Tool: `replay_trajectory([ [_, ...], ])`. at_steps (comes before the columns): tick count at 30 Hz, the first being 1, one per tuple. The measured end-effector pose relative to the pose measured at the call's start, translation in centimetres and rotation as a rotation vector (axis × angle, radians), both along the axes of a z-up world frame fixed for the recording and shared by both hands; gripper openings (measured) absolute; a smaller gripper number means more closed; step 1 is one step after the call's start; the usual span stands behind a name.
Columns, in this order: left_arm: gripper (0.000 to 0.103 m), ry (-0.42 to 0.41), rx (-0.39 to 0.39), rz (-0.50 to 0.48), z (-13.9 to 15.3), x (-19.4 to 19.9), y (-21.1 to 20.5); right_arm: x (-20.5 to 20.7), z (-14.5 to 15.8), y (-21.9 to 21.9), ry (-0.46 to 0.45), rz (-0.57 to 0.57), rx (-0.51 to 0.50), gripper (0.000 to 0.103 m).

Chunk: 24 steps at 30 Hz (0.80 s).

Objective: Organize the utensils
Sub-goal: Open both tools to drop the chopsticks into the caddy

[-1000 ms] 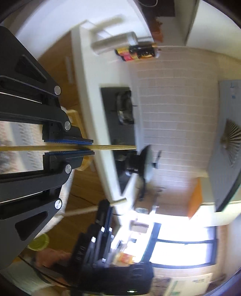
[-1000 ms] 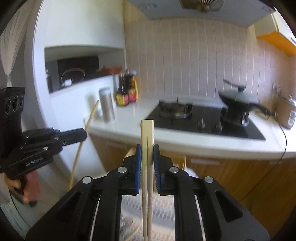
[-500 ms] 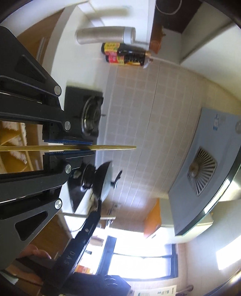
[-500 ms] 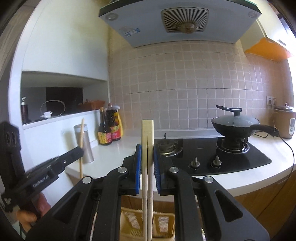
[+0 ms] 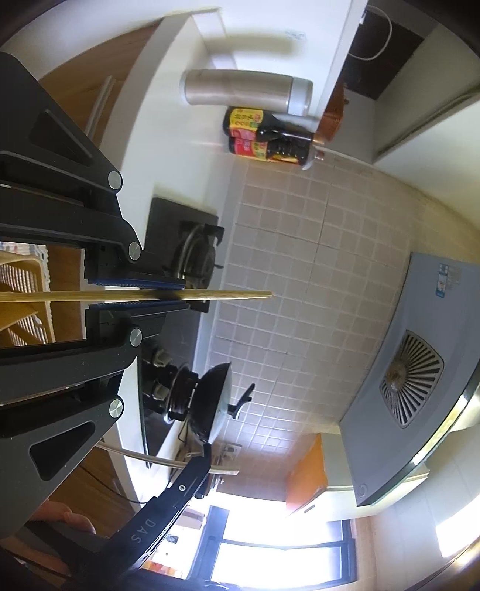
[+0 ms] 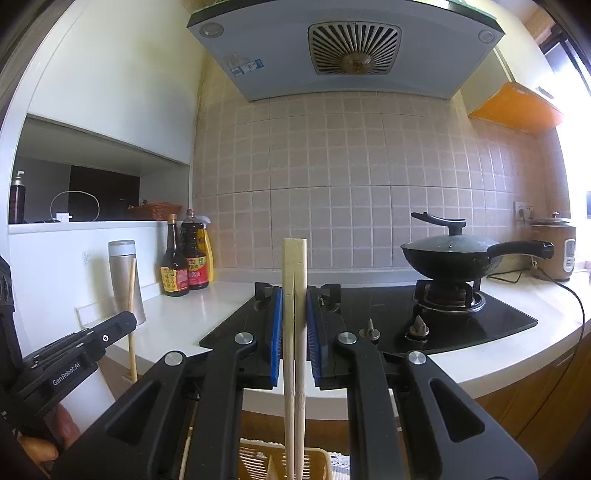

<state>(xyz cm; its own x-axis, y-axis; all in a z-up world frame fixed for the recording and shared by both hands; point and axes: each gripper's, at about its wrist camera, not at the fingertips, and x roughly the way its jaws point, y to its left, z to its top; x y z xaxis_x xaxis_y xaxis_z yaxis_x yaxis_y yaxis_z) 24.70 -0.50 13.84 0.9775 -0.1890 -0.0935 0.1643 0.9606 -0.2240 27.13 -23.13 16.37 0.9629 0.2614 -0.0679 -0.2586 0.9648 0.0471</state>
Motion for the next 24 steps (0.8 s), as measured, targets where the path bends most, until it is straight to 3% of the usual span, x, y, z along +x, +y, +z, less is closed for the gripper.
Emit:
replay_trajectory([
  [6,0.005,0.005,0.032,-0.001,-0.9,-0.4,-0.5,-0.2,-1.5,0.0,0.021,0.016,0.001,0.011],
  [8,0.01,0.02,0.048,-0.011,-0.9,-0.7,-0.5,-0.4,-1.8,-0.3,0.047,0.026,0.017,0.012],
  [10,0.032,0.023,0.056,-0.011,-0.7,-1.3,-0.4,-0.6,-2.1,-0.8,0.085,0.035,0.041,0.017],
  [13,0.042,0.026,0.049,-0.023,0.1,-2.6,0.2,-1.5,-2.2,-1.8,0.123,0.042,0.076,0.038],
  [14,0.043,0.034,0.043,-0.037,0.5,-3.1,0.5,-2.2,-2.1,-2.3,0.133,0.037,0.091,0.05],
  [15,0.045,0.041,0.037,-0.049,0.9,-3.6,0.9,-2.6,-2.0,-2.6,0.137,0.035,0.098,0.054],
  [22,0.053,0.098,0.044,-0.067,4.6,-8.5,2.6,-7.8,-0.3,-3.9,0.214,0.094,0.109,0.054],
  [24,0.054,0.13,0.041,-0.076,5.6,-9.7,3.1,-9.9,0.6,-3.7,0.245,0.1,0.076,0.059],
])
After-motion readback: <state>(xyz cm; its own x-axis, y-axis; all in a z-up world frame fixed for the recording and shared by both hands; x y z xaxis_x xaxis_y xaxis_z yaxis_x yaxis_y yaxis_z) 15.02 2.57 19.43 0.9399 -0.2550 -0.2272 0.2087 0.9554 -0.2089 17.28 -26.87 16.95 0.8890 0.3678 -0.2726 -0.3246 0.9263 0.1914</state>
